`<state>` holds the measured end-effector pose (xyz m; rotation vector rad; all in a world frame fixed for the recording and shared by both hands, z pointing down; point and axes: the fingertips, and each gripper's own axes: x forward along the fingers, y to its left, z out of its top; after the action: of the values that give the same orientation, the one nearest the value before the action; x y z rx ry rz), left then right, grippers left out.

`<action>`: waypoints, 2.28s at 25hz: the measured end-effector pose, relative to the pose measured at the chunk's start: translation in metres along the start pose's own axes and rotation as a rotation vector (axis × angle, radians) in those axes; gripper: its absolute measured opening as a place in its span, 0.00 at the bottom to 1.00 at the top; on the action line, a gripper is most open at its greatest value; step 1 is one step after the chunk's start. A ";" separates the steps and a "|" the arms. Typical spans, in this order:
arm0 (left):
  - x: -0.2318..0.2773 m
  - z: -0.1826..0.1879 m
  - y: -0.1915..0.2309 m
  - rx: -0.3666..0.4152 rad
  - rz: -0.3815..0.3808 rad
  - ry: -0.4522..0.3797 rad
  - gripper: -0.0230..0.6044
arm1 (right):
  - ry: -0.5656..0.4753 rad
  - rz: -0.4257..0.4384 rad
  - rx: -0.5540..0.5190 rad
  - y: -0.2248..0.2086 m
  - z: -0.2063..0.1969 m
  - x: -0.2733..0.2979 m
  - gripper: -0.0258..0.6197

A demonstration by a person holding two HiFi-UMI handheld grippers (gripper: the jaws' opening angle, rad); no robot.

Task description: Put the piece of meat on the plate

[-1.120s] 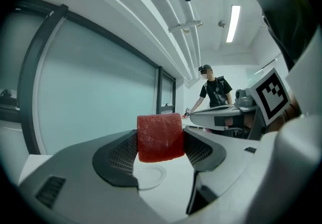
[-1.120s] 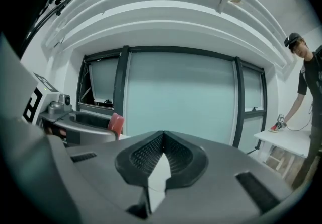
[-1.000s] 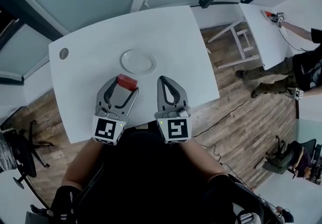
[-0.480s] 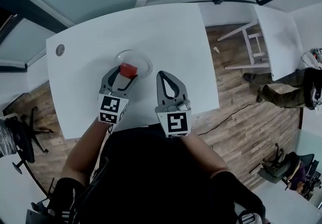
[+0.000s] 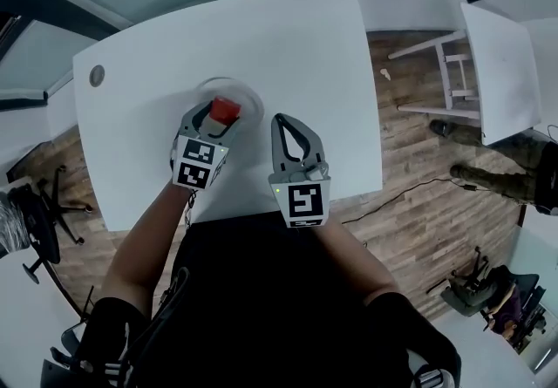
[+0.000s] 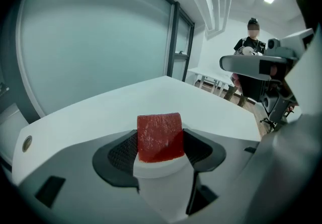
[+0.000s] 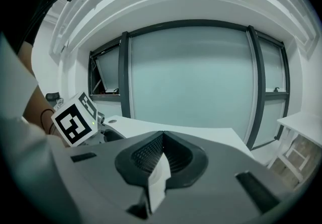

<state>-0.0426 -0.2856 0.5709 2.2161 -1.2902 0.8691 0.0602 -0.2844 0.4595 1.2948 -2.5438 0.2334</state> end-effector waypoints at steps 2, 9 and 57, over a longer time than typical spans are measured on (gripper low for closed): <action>0.006 -0.005 0.000 -0.016 -0.016 0.055 0.49 | 0.015 0.004 0.005 -0.002 -0.007 0.006 0.04; 0.025 -0.015 0.000 -0.015 -0.043 0.207 0.49 | 0.057 -0.002 0.052 -0.015 -0.029 0.017 0.04; -0.159 0.080 0.007 -0.011 0.076 -0.455 0.04 | -0.122 0.036 -0.014 0.077 0.065 -0.018 0.04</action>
<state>-0.0833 -0.2425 0.4028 2.4576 -1.5794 0.3858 -0.0033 -0.2433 0.3905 1.2966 -2.6663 0.1477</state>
